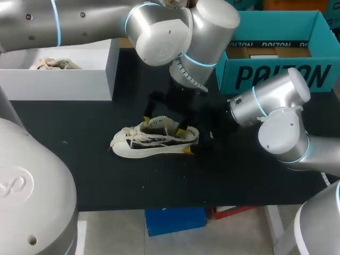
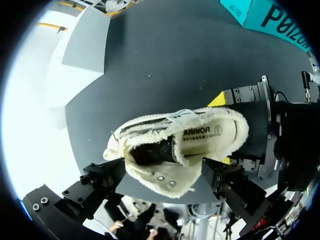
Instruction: Take the shoe out of the shoebox, open the shoe tongue, remove and reinsert the insole, then place the shoe into the shoebox
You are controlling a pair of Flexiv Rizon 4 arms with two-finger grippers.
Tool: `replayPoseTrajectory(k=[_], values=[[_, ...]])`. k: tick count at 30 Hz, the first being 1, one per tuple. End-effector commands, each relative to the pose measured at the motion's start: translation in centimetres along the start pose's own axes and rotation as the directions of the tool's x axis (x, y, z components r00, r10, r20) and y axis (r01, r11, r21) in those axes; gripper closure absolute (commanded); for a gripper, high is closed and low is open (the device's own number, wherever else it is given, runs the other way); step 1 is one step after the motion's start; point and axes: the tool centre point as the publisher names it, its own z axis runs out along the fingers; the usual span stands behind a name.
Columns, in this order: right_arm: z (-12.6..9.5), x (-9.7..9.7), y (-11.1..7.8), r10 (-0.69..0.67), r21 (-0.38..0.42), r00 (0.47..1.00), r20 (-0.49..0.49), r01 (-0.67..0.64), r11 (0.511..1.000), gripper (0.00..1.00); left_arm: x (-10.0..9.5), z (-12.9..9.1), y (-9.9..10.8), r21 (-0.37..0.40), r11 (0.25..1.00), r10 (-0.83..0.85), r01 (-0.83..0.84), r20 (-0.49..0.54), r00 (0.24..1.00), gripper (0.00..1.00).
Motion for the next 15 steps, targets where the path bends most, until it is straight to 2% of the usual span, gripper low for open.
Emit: replayPoseTrajectory(k=[1, 7, 15], values=[[0.3, -0.1, -0.1, 0.001, 0.001, 1.0, 0.001, -0.001, 1.0, 1.0, 0.5, 0.7, -0.3, 0.016, 1.0, -0.02, 0.019, 0.069, 0.997, 0.0], [0.3, -0.1, -0.1, 0.001, 0.001, 1.0, 0.001, -0.001, 1.0, 1.0, 0.3, 1.8, -0.7, 0.051, 0.997, -0.063, 0.058, 0.106, 0.992, 0.0], [0.3, -0.1, -0.1, 0.001, 0.001, 1.0, 0.001, -0.001, 1.0, 1.0, -0.2, 2.5, -0.8, 0.04, 0.996, -0.082, 0.078, 0.112, 0.99, 0.0]])
